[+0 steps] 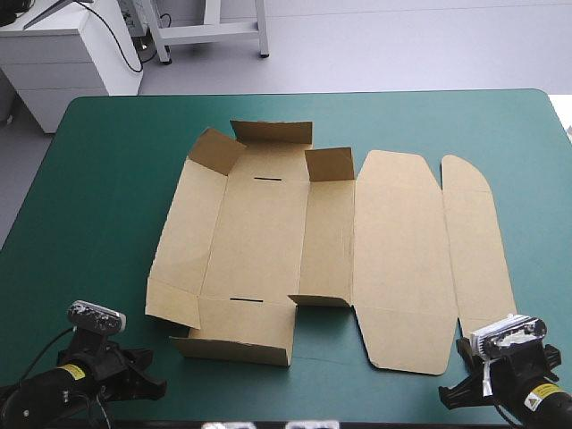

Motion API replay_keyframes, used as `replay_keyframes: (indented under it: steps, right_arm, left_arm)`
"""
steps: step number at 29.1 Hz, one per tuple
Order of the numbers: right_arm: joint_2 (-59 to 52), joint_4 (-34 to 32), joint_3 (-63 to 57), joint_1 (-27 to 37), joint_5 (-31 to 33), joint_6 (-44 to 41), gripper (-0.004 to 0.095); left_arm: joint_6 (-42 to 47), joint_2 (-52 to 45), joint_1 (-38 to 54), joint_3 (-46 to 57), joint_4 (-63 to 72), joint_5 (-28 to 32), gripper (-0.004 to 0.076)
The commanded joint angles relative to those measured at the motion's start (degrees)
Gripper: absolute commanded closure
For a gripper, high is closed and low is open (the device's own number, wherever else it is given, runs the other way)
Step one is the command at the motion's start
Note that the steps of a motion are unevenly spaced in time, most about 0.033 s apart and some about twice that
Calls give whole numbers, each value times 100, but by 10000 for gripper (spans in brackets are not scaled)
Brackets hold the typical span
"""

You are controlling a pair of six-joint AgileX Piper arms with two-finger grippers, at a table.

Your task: Fold the box

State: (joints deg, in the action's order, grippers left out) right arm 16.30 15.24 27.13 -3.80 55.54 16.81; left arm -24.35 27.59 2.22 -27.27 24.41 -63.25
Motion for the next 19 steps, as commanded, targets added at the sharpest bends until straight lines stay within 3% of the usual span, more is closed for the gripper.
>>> replay_keyframes:
  steps: [1, 12, 19]
  right_arm:
    - [49, 110, 142, -18, -305, 12, 927]
    - [49, 110, 142, -18, -305, 12, 928]
    - [49, 98, 142, -18, -339, 12, 928]
  left_arm:
    - [38, 20, 4, -171, 226, 211, 732]
    - [-10, 20, 4, -670, 226, 213, 732]
    - [57, 395, 4, -1852, 226, 886, 732]
